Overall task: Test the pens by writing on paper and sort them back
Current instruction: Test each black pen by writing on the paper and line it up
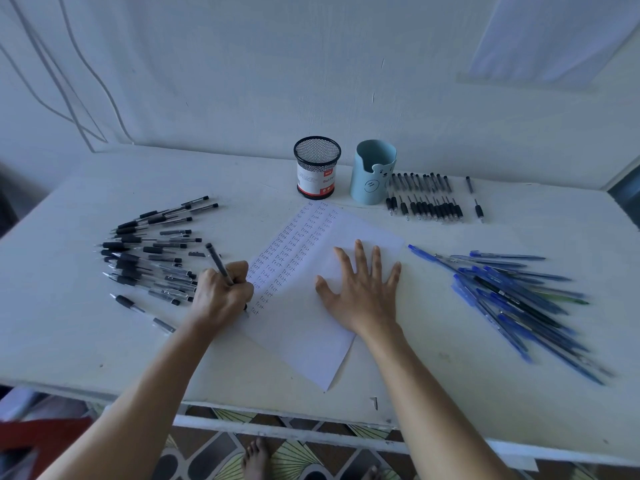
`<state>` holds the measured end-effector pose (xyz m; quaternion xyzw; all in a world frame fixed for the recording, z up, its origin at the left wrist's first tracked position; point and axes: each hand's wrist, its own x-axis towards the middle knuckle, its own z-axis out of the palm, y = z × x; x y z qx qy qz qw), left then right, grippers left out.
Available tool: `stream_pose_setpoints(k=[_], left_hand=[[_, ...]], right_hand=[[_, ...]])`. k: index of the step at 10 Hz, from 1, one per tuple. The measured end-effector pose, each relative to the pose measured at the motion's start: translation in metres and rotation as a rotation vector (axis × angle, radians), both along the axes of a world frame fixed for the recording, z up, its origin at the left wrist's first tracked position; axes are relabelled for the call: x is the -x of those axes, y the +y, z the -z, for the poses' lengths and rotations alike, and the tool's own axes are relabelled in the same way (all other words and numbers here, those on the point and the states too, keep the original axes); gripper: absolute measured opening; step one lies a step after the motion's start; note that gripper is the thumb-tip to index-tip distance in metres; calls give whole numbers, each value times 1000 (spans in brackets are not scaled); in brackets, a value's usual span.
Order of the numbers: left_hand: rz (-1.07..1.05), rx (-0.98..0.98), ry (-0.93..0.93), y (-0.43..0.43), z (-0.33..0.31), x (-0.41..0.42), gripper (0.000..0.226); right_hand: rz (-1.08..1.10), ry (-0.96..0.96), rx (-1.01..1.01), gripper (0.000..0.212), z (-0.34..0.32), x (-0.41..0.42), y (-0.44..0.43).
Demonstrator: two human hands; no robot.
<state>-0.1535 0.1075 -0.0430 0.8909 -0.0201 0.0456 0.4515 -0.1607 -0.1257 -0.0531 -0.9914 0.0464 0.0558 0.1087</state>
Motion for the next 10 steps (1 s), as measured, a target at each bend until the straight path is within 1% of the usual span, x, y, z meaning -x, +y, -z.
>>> stream_pose_setpoints(k=[3,9,10], left_hand=[[8,31,-9,-2,0,1,20],[49,4,-31,-2,2,2,20],[49,28,-21,-3,0,3,20]], right_hand=[[1,-7,0,73,0,0,0],[0,-15,-7,73,1,1,0],[-4,-13,-7,73,0,1,0]])
